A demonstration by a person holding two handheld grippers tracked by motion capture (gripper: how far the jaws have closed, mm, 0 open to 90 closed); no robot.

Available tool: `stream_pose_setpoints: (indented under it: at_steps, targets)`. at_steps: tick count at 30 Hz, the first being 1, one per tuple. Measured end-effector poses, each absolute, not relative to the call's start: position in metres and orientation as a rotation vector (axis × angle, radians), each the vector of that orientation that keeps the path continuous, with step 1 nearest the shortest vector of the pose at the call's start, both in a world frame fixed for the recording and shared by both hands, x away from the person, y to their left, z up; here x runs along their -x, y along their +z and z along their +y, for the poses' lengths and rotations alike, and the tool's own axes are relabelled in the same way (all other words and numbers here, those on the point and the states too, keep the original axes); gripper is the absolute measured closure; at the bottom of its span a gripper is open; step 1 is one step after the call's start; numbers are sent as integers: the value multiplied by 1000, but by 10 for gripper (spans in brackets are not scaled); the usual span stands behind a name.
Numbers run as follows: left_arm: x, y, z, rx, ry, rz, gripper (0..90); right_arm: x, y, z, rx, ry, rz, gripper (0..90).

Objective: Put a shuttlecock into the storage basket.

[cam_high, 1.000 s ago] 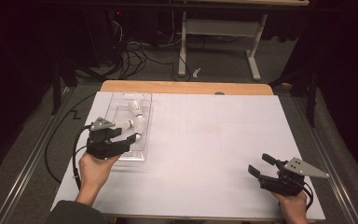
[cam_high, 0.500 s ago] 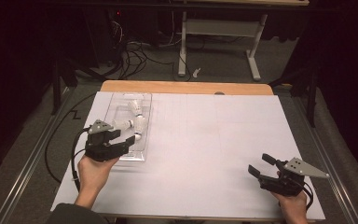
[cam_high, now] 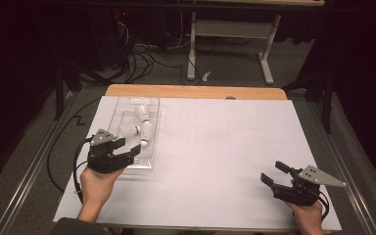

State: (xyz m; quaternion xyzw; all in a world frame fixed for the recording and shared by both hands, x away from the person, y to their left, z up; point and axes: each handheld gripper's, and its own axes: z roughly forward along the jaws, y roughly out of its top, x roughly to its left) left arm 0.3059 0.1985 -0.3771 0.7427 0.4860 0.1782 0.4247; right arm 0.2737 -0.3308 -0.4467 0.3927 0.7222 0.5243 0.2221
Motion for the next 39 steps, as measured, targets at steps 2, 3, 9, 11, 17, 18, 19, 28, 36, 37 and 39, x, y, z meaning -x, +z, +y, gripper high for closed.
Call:
stream_pose_setpoints:
  at_steps: [2, 3, 9, 11, 17, 18, 19, 28, 36, 37, 39]
  targets:
    - [-305, -377, 199, -1854, 447, 1215, 391, -274, -447, -331, -1086, 1448, 1995, 250]
    - [-304, -378, 199, -1853, 449, 1213, 390, -273, -447, -331, -1086, 1449, 1996, 250]
    - [-301, -378, 200, -1848, 457, 1210, 390, -273, -447, -331, -1086, 1448, 1996, 249]
    - [-299, -378, 201, -1847, 462, 1205, 390, -273, -447, -330, -1087, 1447, 1995, 250]
    - [-297, -379, 201, -1844, 463, 1203, 394, -273, -447, -331, -1086, 1446, 1996, 250]
    - [-296, -379, 201, -1837, 463, 1204, 394, -273, -447, -330, -1086, 1447, 1994, 250]
    - [-296, -380, 201, -1840, 463, 1204, 394, -273, -447, -331, -1085, 1448, 1996, 250]
    - [-293, -383, 202, -1836, 464, 1206, 393, -274, -447, -331, -1087, 1449, 1996, 249]
    - [-291, -385, 203, -1833, 464, 1205, 393, -274, -447, -331, -1087, 1448, 1996, 249]
    - [-291, -386, 203, -1832, 465, 1206, 393, -274, -447, -331, -1085, 1448, 1996, 249]
    - [-290, -386, 203, -1829, 464, 1208, 393, -273, -447, -331, -1087, 1448, 1996, 249]
